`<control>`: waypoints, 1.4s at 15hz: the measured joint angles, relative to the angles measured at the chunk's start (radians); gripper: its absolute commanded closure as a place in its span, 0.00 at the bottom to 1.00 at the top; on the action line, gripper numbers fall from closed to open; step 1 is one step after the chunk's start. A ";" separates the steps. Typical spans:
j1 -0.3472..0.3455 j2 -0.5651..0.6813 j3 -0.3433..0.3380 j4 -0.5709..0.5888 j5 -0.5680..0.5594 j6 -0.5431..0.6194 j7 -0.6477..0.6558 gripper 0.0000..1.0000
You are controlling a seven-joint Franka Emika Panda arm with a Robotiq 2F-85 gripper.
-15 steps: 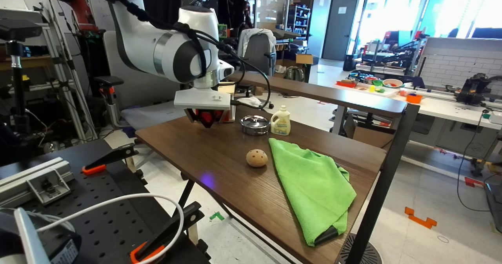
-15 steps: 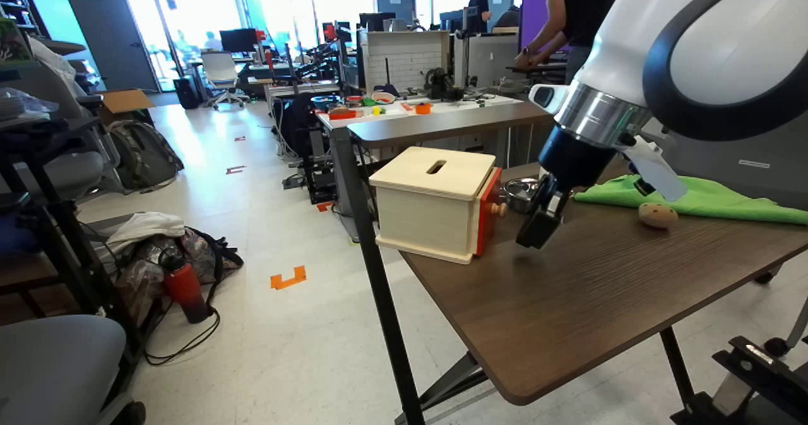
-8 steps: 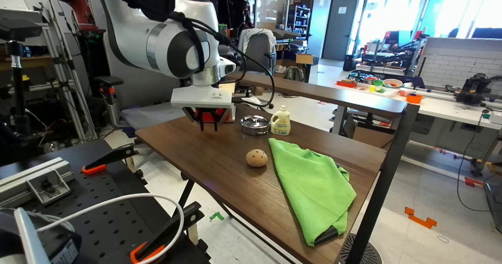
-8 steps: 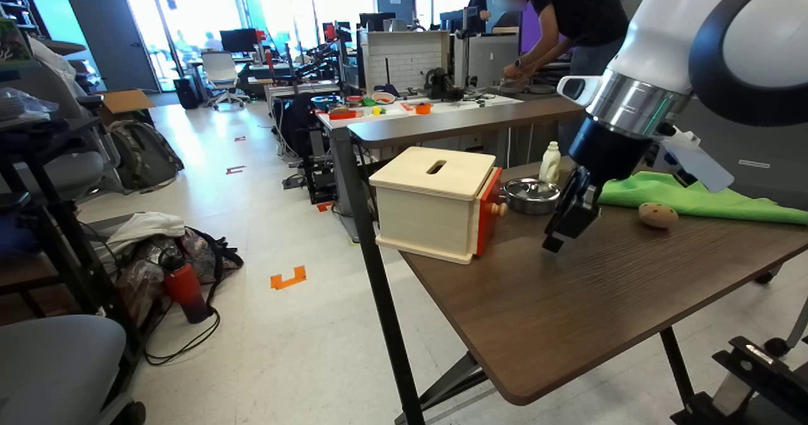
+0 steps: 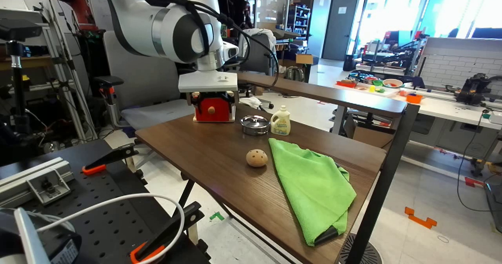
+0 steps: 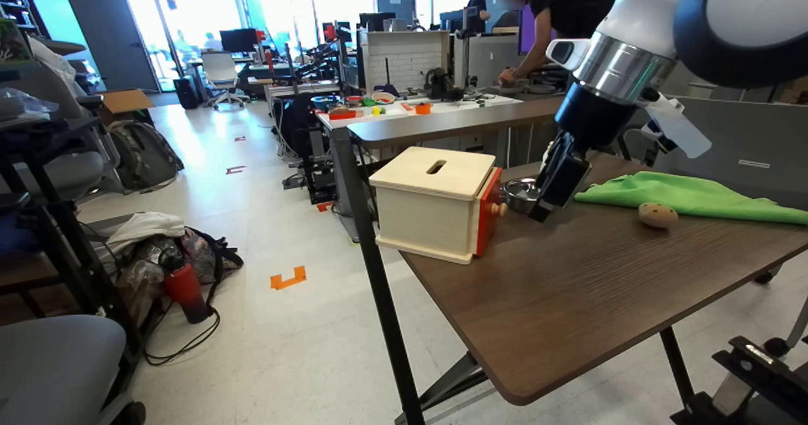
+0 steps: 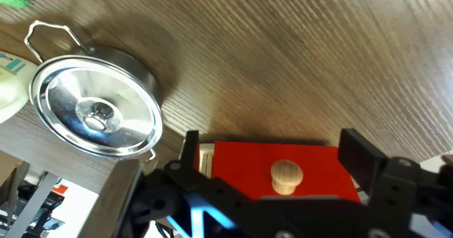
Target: Open the drawer
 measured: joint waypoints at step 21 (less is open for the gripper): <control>0.194 0.029 -0.127 0.073 0.037 -0.001 0.140 0.46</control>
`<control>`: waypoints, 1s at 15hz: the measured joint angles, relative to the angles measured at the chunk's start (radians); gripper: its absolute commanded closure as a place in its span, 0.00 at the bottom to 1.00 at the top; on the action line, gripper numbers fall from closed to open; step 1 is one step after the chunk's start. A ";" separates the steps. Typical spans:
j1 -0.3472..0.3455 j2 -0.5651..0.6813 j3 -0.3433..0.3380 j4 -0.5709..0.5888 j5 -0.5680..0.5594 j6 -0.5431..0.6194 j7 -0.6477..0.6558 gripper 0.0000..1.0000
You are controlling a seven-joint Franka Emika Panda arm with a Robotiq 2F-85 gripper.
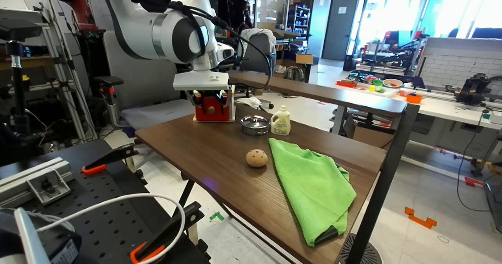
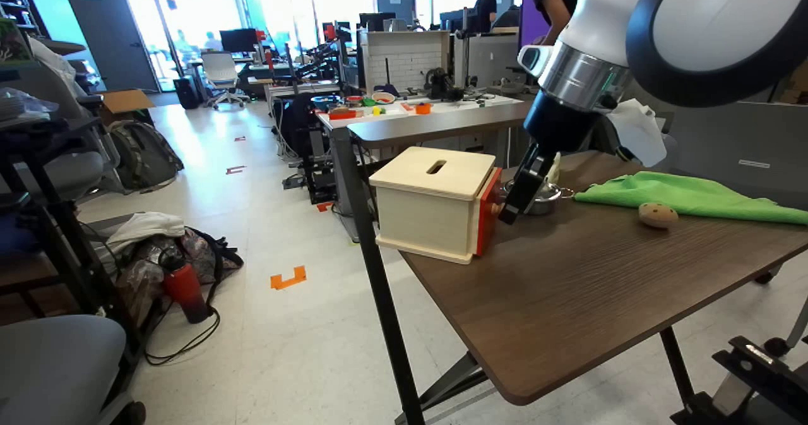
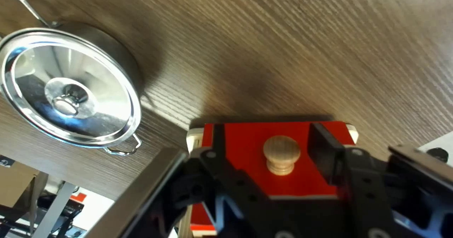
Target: Open the drawer
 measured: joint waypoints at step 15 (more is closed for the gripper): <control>0.034 0.044 -0.009 0.045 0.003 0.000 0.045 0.93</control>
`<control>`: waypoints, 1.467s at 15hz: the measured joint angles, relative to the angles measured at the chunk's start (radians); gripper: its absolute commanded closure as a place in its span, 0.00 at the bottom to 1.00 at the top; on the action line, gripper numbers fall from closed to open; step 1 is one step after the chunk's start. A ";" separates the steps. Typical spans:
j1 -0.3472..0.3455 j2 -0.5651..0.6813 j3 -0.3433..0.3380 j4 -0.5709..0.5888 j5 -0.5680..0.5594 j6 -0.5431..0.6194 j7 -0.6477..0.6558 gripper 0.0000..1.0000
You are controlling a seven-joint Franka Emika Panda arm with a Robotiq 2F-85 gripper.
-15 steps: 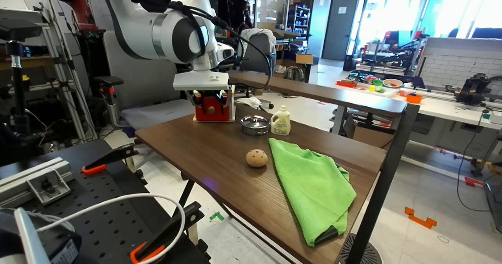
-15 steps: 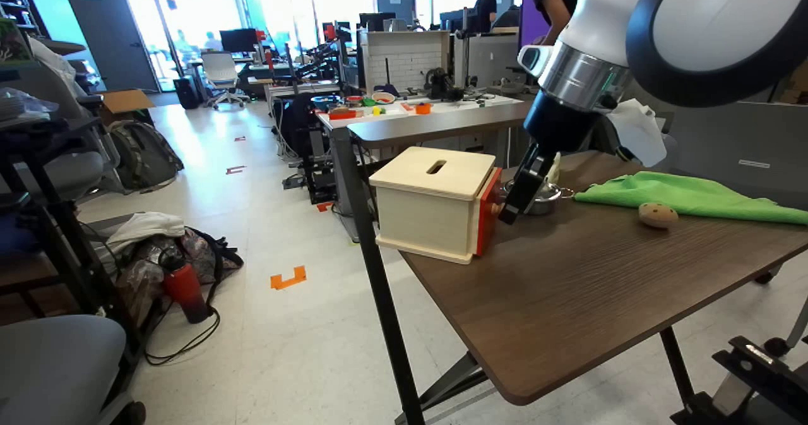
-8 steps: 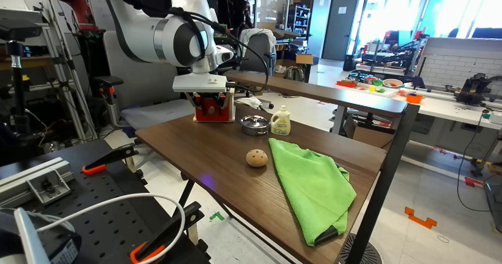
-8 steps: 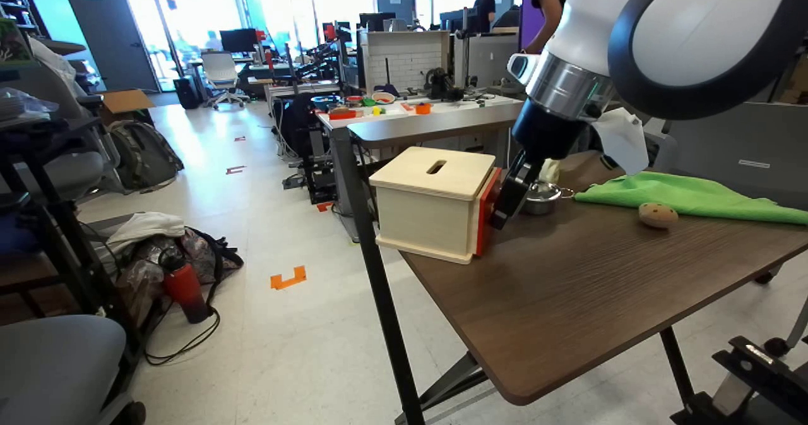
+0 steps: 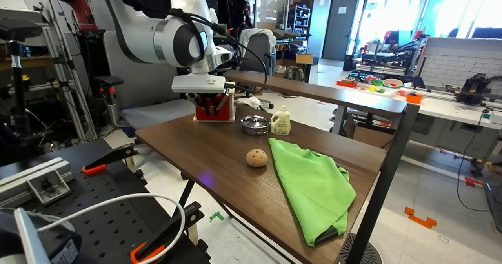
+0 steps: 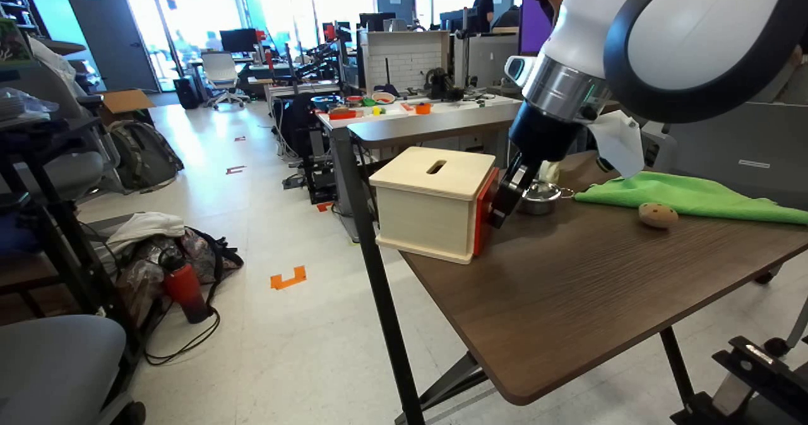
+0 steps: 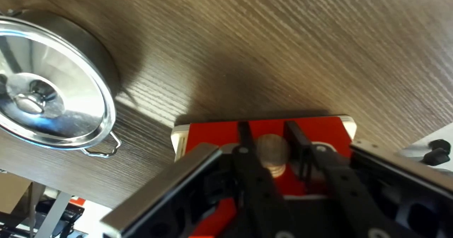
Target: Open the drawer
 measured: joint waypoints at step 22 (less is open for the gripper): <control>-0.017 -0.096 -0.046 -0.176 0.000 0.035 -0.001 0.93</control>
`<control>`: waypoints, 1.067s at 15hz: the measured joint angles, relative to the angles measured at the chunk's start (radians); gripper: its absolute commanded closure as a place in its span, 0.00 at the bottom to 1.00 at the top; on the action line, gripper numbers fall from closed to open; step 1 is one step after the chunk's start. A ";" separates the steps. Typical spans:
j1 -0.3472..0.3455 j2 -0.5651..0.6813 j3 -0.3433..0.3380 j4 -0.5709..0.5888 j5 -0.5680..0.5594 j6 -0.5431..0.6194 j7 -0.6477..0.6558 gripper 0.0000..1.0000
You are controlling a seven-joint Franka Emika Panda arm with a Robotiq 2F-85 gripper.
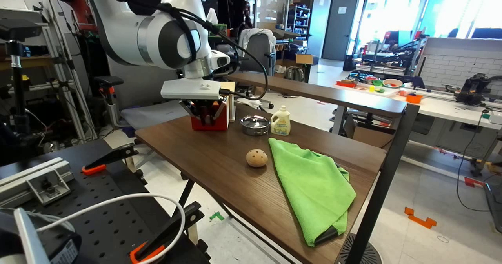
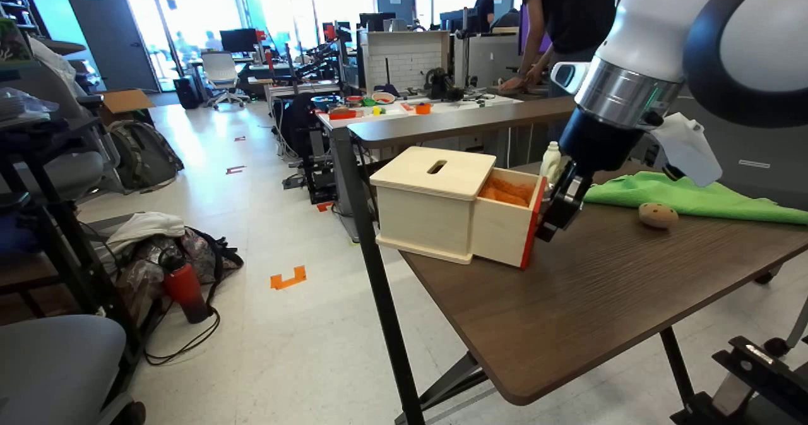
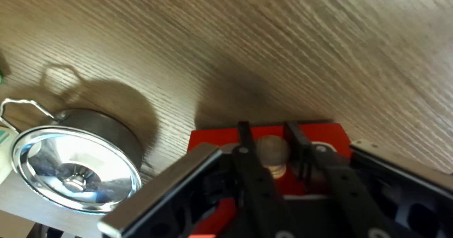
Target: Open the drawer
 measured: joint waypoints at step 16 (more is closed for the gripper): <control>-0.030 -0.031 -0.010 -0.068 -0.001 0.009 -0.062 0.27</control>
